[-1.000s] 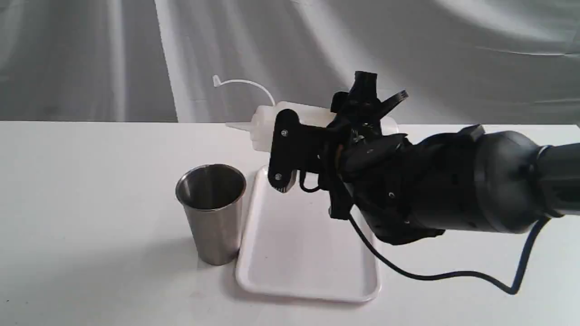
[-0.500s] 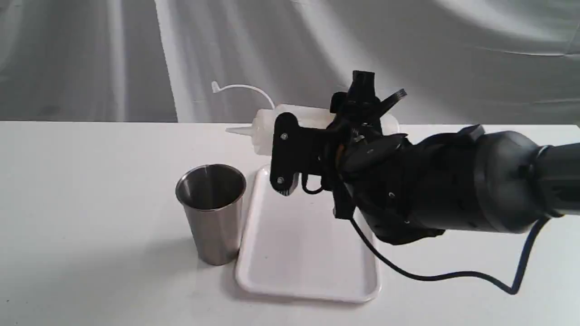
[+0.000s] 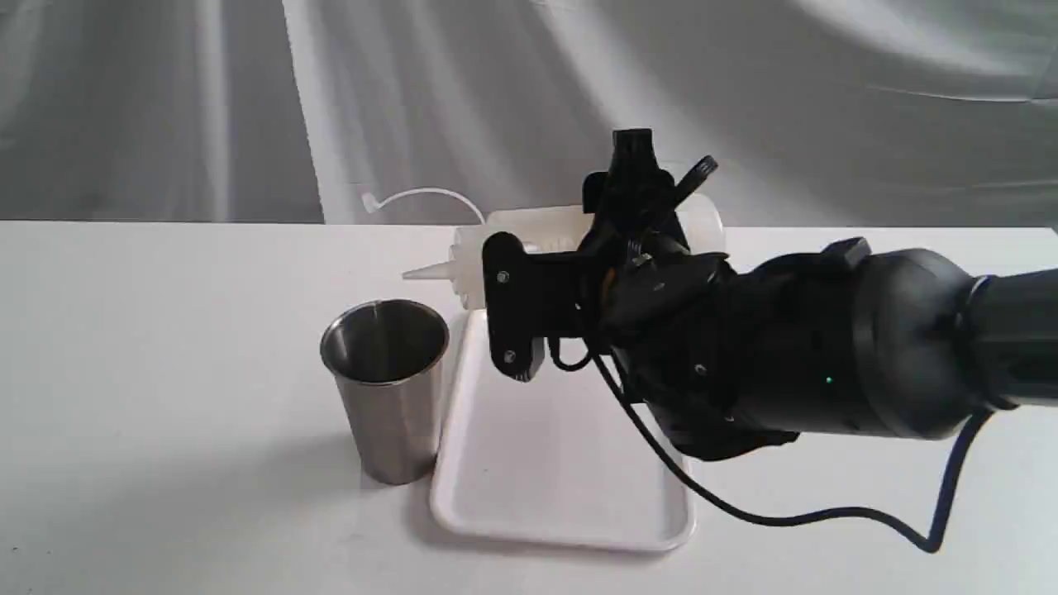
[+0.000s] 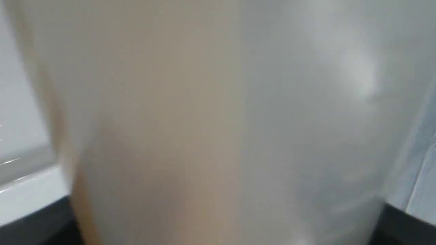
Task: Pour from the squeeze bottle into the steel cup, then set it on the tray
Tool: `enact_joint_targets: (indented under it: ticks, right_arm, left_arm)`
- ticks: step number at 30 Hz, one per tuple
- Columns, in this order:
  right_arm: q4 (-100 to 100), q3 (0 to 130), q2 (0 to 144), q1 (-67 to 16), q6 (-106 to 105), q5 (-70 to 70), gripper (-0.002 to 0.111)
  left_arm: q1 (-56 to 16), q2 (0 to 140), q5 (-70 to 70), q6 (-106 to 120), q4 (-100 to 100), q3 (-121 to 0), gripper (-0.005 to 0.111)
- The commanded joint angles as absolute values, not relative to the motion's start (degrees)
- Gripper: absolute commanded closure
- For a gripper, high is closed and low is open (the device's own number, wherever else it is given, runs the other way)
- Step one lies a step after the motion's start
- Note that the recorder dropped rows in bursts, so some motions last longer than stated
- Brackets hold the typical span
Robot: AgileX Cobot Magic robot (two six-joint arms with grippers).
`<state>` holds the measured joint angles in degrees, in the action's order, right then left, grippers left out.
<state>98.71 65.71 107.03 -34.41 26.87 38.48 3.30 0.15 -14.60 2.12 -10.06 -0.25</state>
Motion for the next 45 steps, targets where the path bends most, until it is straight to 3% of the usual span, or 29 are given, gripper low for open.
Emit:
enact_joint_targets:
  ticks: [1,9,45]
  right_arm:
    - [99.95,66.11,106.41,-34.71,25.85,40.5,0.108]
    - [99.95,72.9,111.95,-34.92,24.68,50.23,0.108]
    - [99.95,74.09,112.41,-36.75,6.7,48.01,0.108]
  left_arm:
    - [3.44,0.0,-13.89,1.73,-10.04,0.0,0.098]
    - [3.44,0.0,-13.89,1.89,-10.04,0.0,0.098]
    - [3.44,0.0,-13.89,1.72,-10.04,0.0,0.098]
